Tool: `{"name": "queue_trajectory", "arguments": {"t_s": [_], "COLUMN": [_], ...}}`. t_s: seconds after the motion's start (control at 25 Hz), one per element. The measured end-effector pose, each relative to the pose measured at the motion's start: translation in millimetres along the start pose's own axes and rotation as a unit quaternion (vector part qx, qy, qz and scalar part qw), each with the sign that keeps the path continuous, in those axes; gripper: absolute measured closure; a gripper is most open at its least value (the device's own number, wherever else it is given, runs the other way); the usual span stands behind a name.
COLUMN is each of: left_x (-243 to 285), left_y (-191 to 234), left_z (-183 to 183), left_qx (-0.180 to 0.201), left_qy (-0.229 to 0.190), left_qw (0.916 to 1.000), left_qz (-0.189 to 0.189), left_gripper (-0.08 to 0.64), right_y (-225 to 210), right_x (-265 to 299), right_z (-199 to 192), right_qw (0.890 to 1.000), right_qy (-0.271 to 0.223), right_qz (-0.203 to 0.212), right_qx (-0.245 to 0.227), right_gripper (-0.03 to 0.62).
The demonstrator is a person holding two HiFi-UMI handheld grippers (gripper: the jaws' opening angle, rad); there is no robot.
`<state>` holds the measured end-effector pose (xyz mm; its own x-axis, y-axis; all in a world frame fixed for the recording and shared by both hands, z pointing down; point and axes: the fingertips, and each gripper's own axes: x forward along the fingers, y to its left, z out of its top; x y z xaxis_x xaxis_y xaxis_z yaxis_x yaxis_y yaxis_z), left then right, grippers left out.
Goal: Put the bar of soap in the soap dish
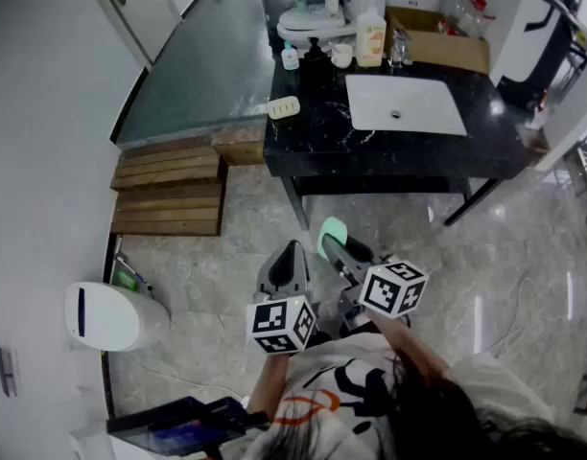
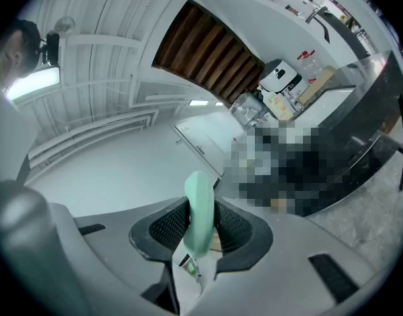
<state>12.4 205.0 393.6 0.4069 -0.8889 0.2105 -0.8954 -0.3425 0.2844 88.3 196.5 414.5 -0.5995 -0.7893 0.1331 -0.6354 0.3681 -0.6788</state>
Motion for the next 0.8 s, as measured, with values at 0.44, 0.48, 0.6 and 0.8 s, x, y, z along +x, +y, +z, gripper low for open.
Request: {"name": "queue_trajectory", "arguments": {"t_s": [0.44,0.48,0.6,0.8], "left_x": [-29,-30,-33,-39], "left_y": [19,18,18,26], "left_z": [-3,-3,-2,-3], "left_qx": [-0.007,-0.007,-0.006,-0.011], "left_qy": [0.006,0.006,0.008,0.010], "left_qw": [0.9998,0.9997,0.9995,0.9993], "left_qz": [-0.020,-0.023,-0.030,-0.035], "left_gripper": [0.558,0.558,0.558,0.558], "right_y": [32,32,35,37], "right_x": [-5,-6,-8,-6], "right_z": [-26,-26,-24,-27], "right_qw": [1.000,1.000,0.999,0.999], "right_qy": [-0.015,-0.018,-0.026,-0.030], "right_qz": [-0.014,-0.016,-0.020,-0.029], "right_qx": [-0.005,-0.003,-0.004,-0.007], "right_gripper": [0.471,0.471,0.471,0.471]}}
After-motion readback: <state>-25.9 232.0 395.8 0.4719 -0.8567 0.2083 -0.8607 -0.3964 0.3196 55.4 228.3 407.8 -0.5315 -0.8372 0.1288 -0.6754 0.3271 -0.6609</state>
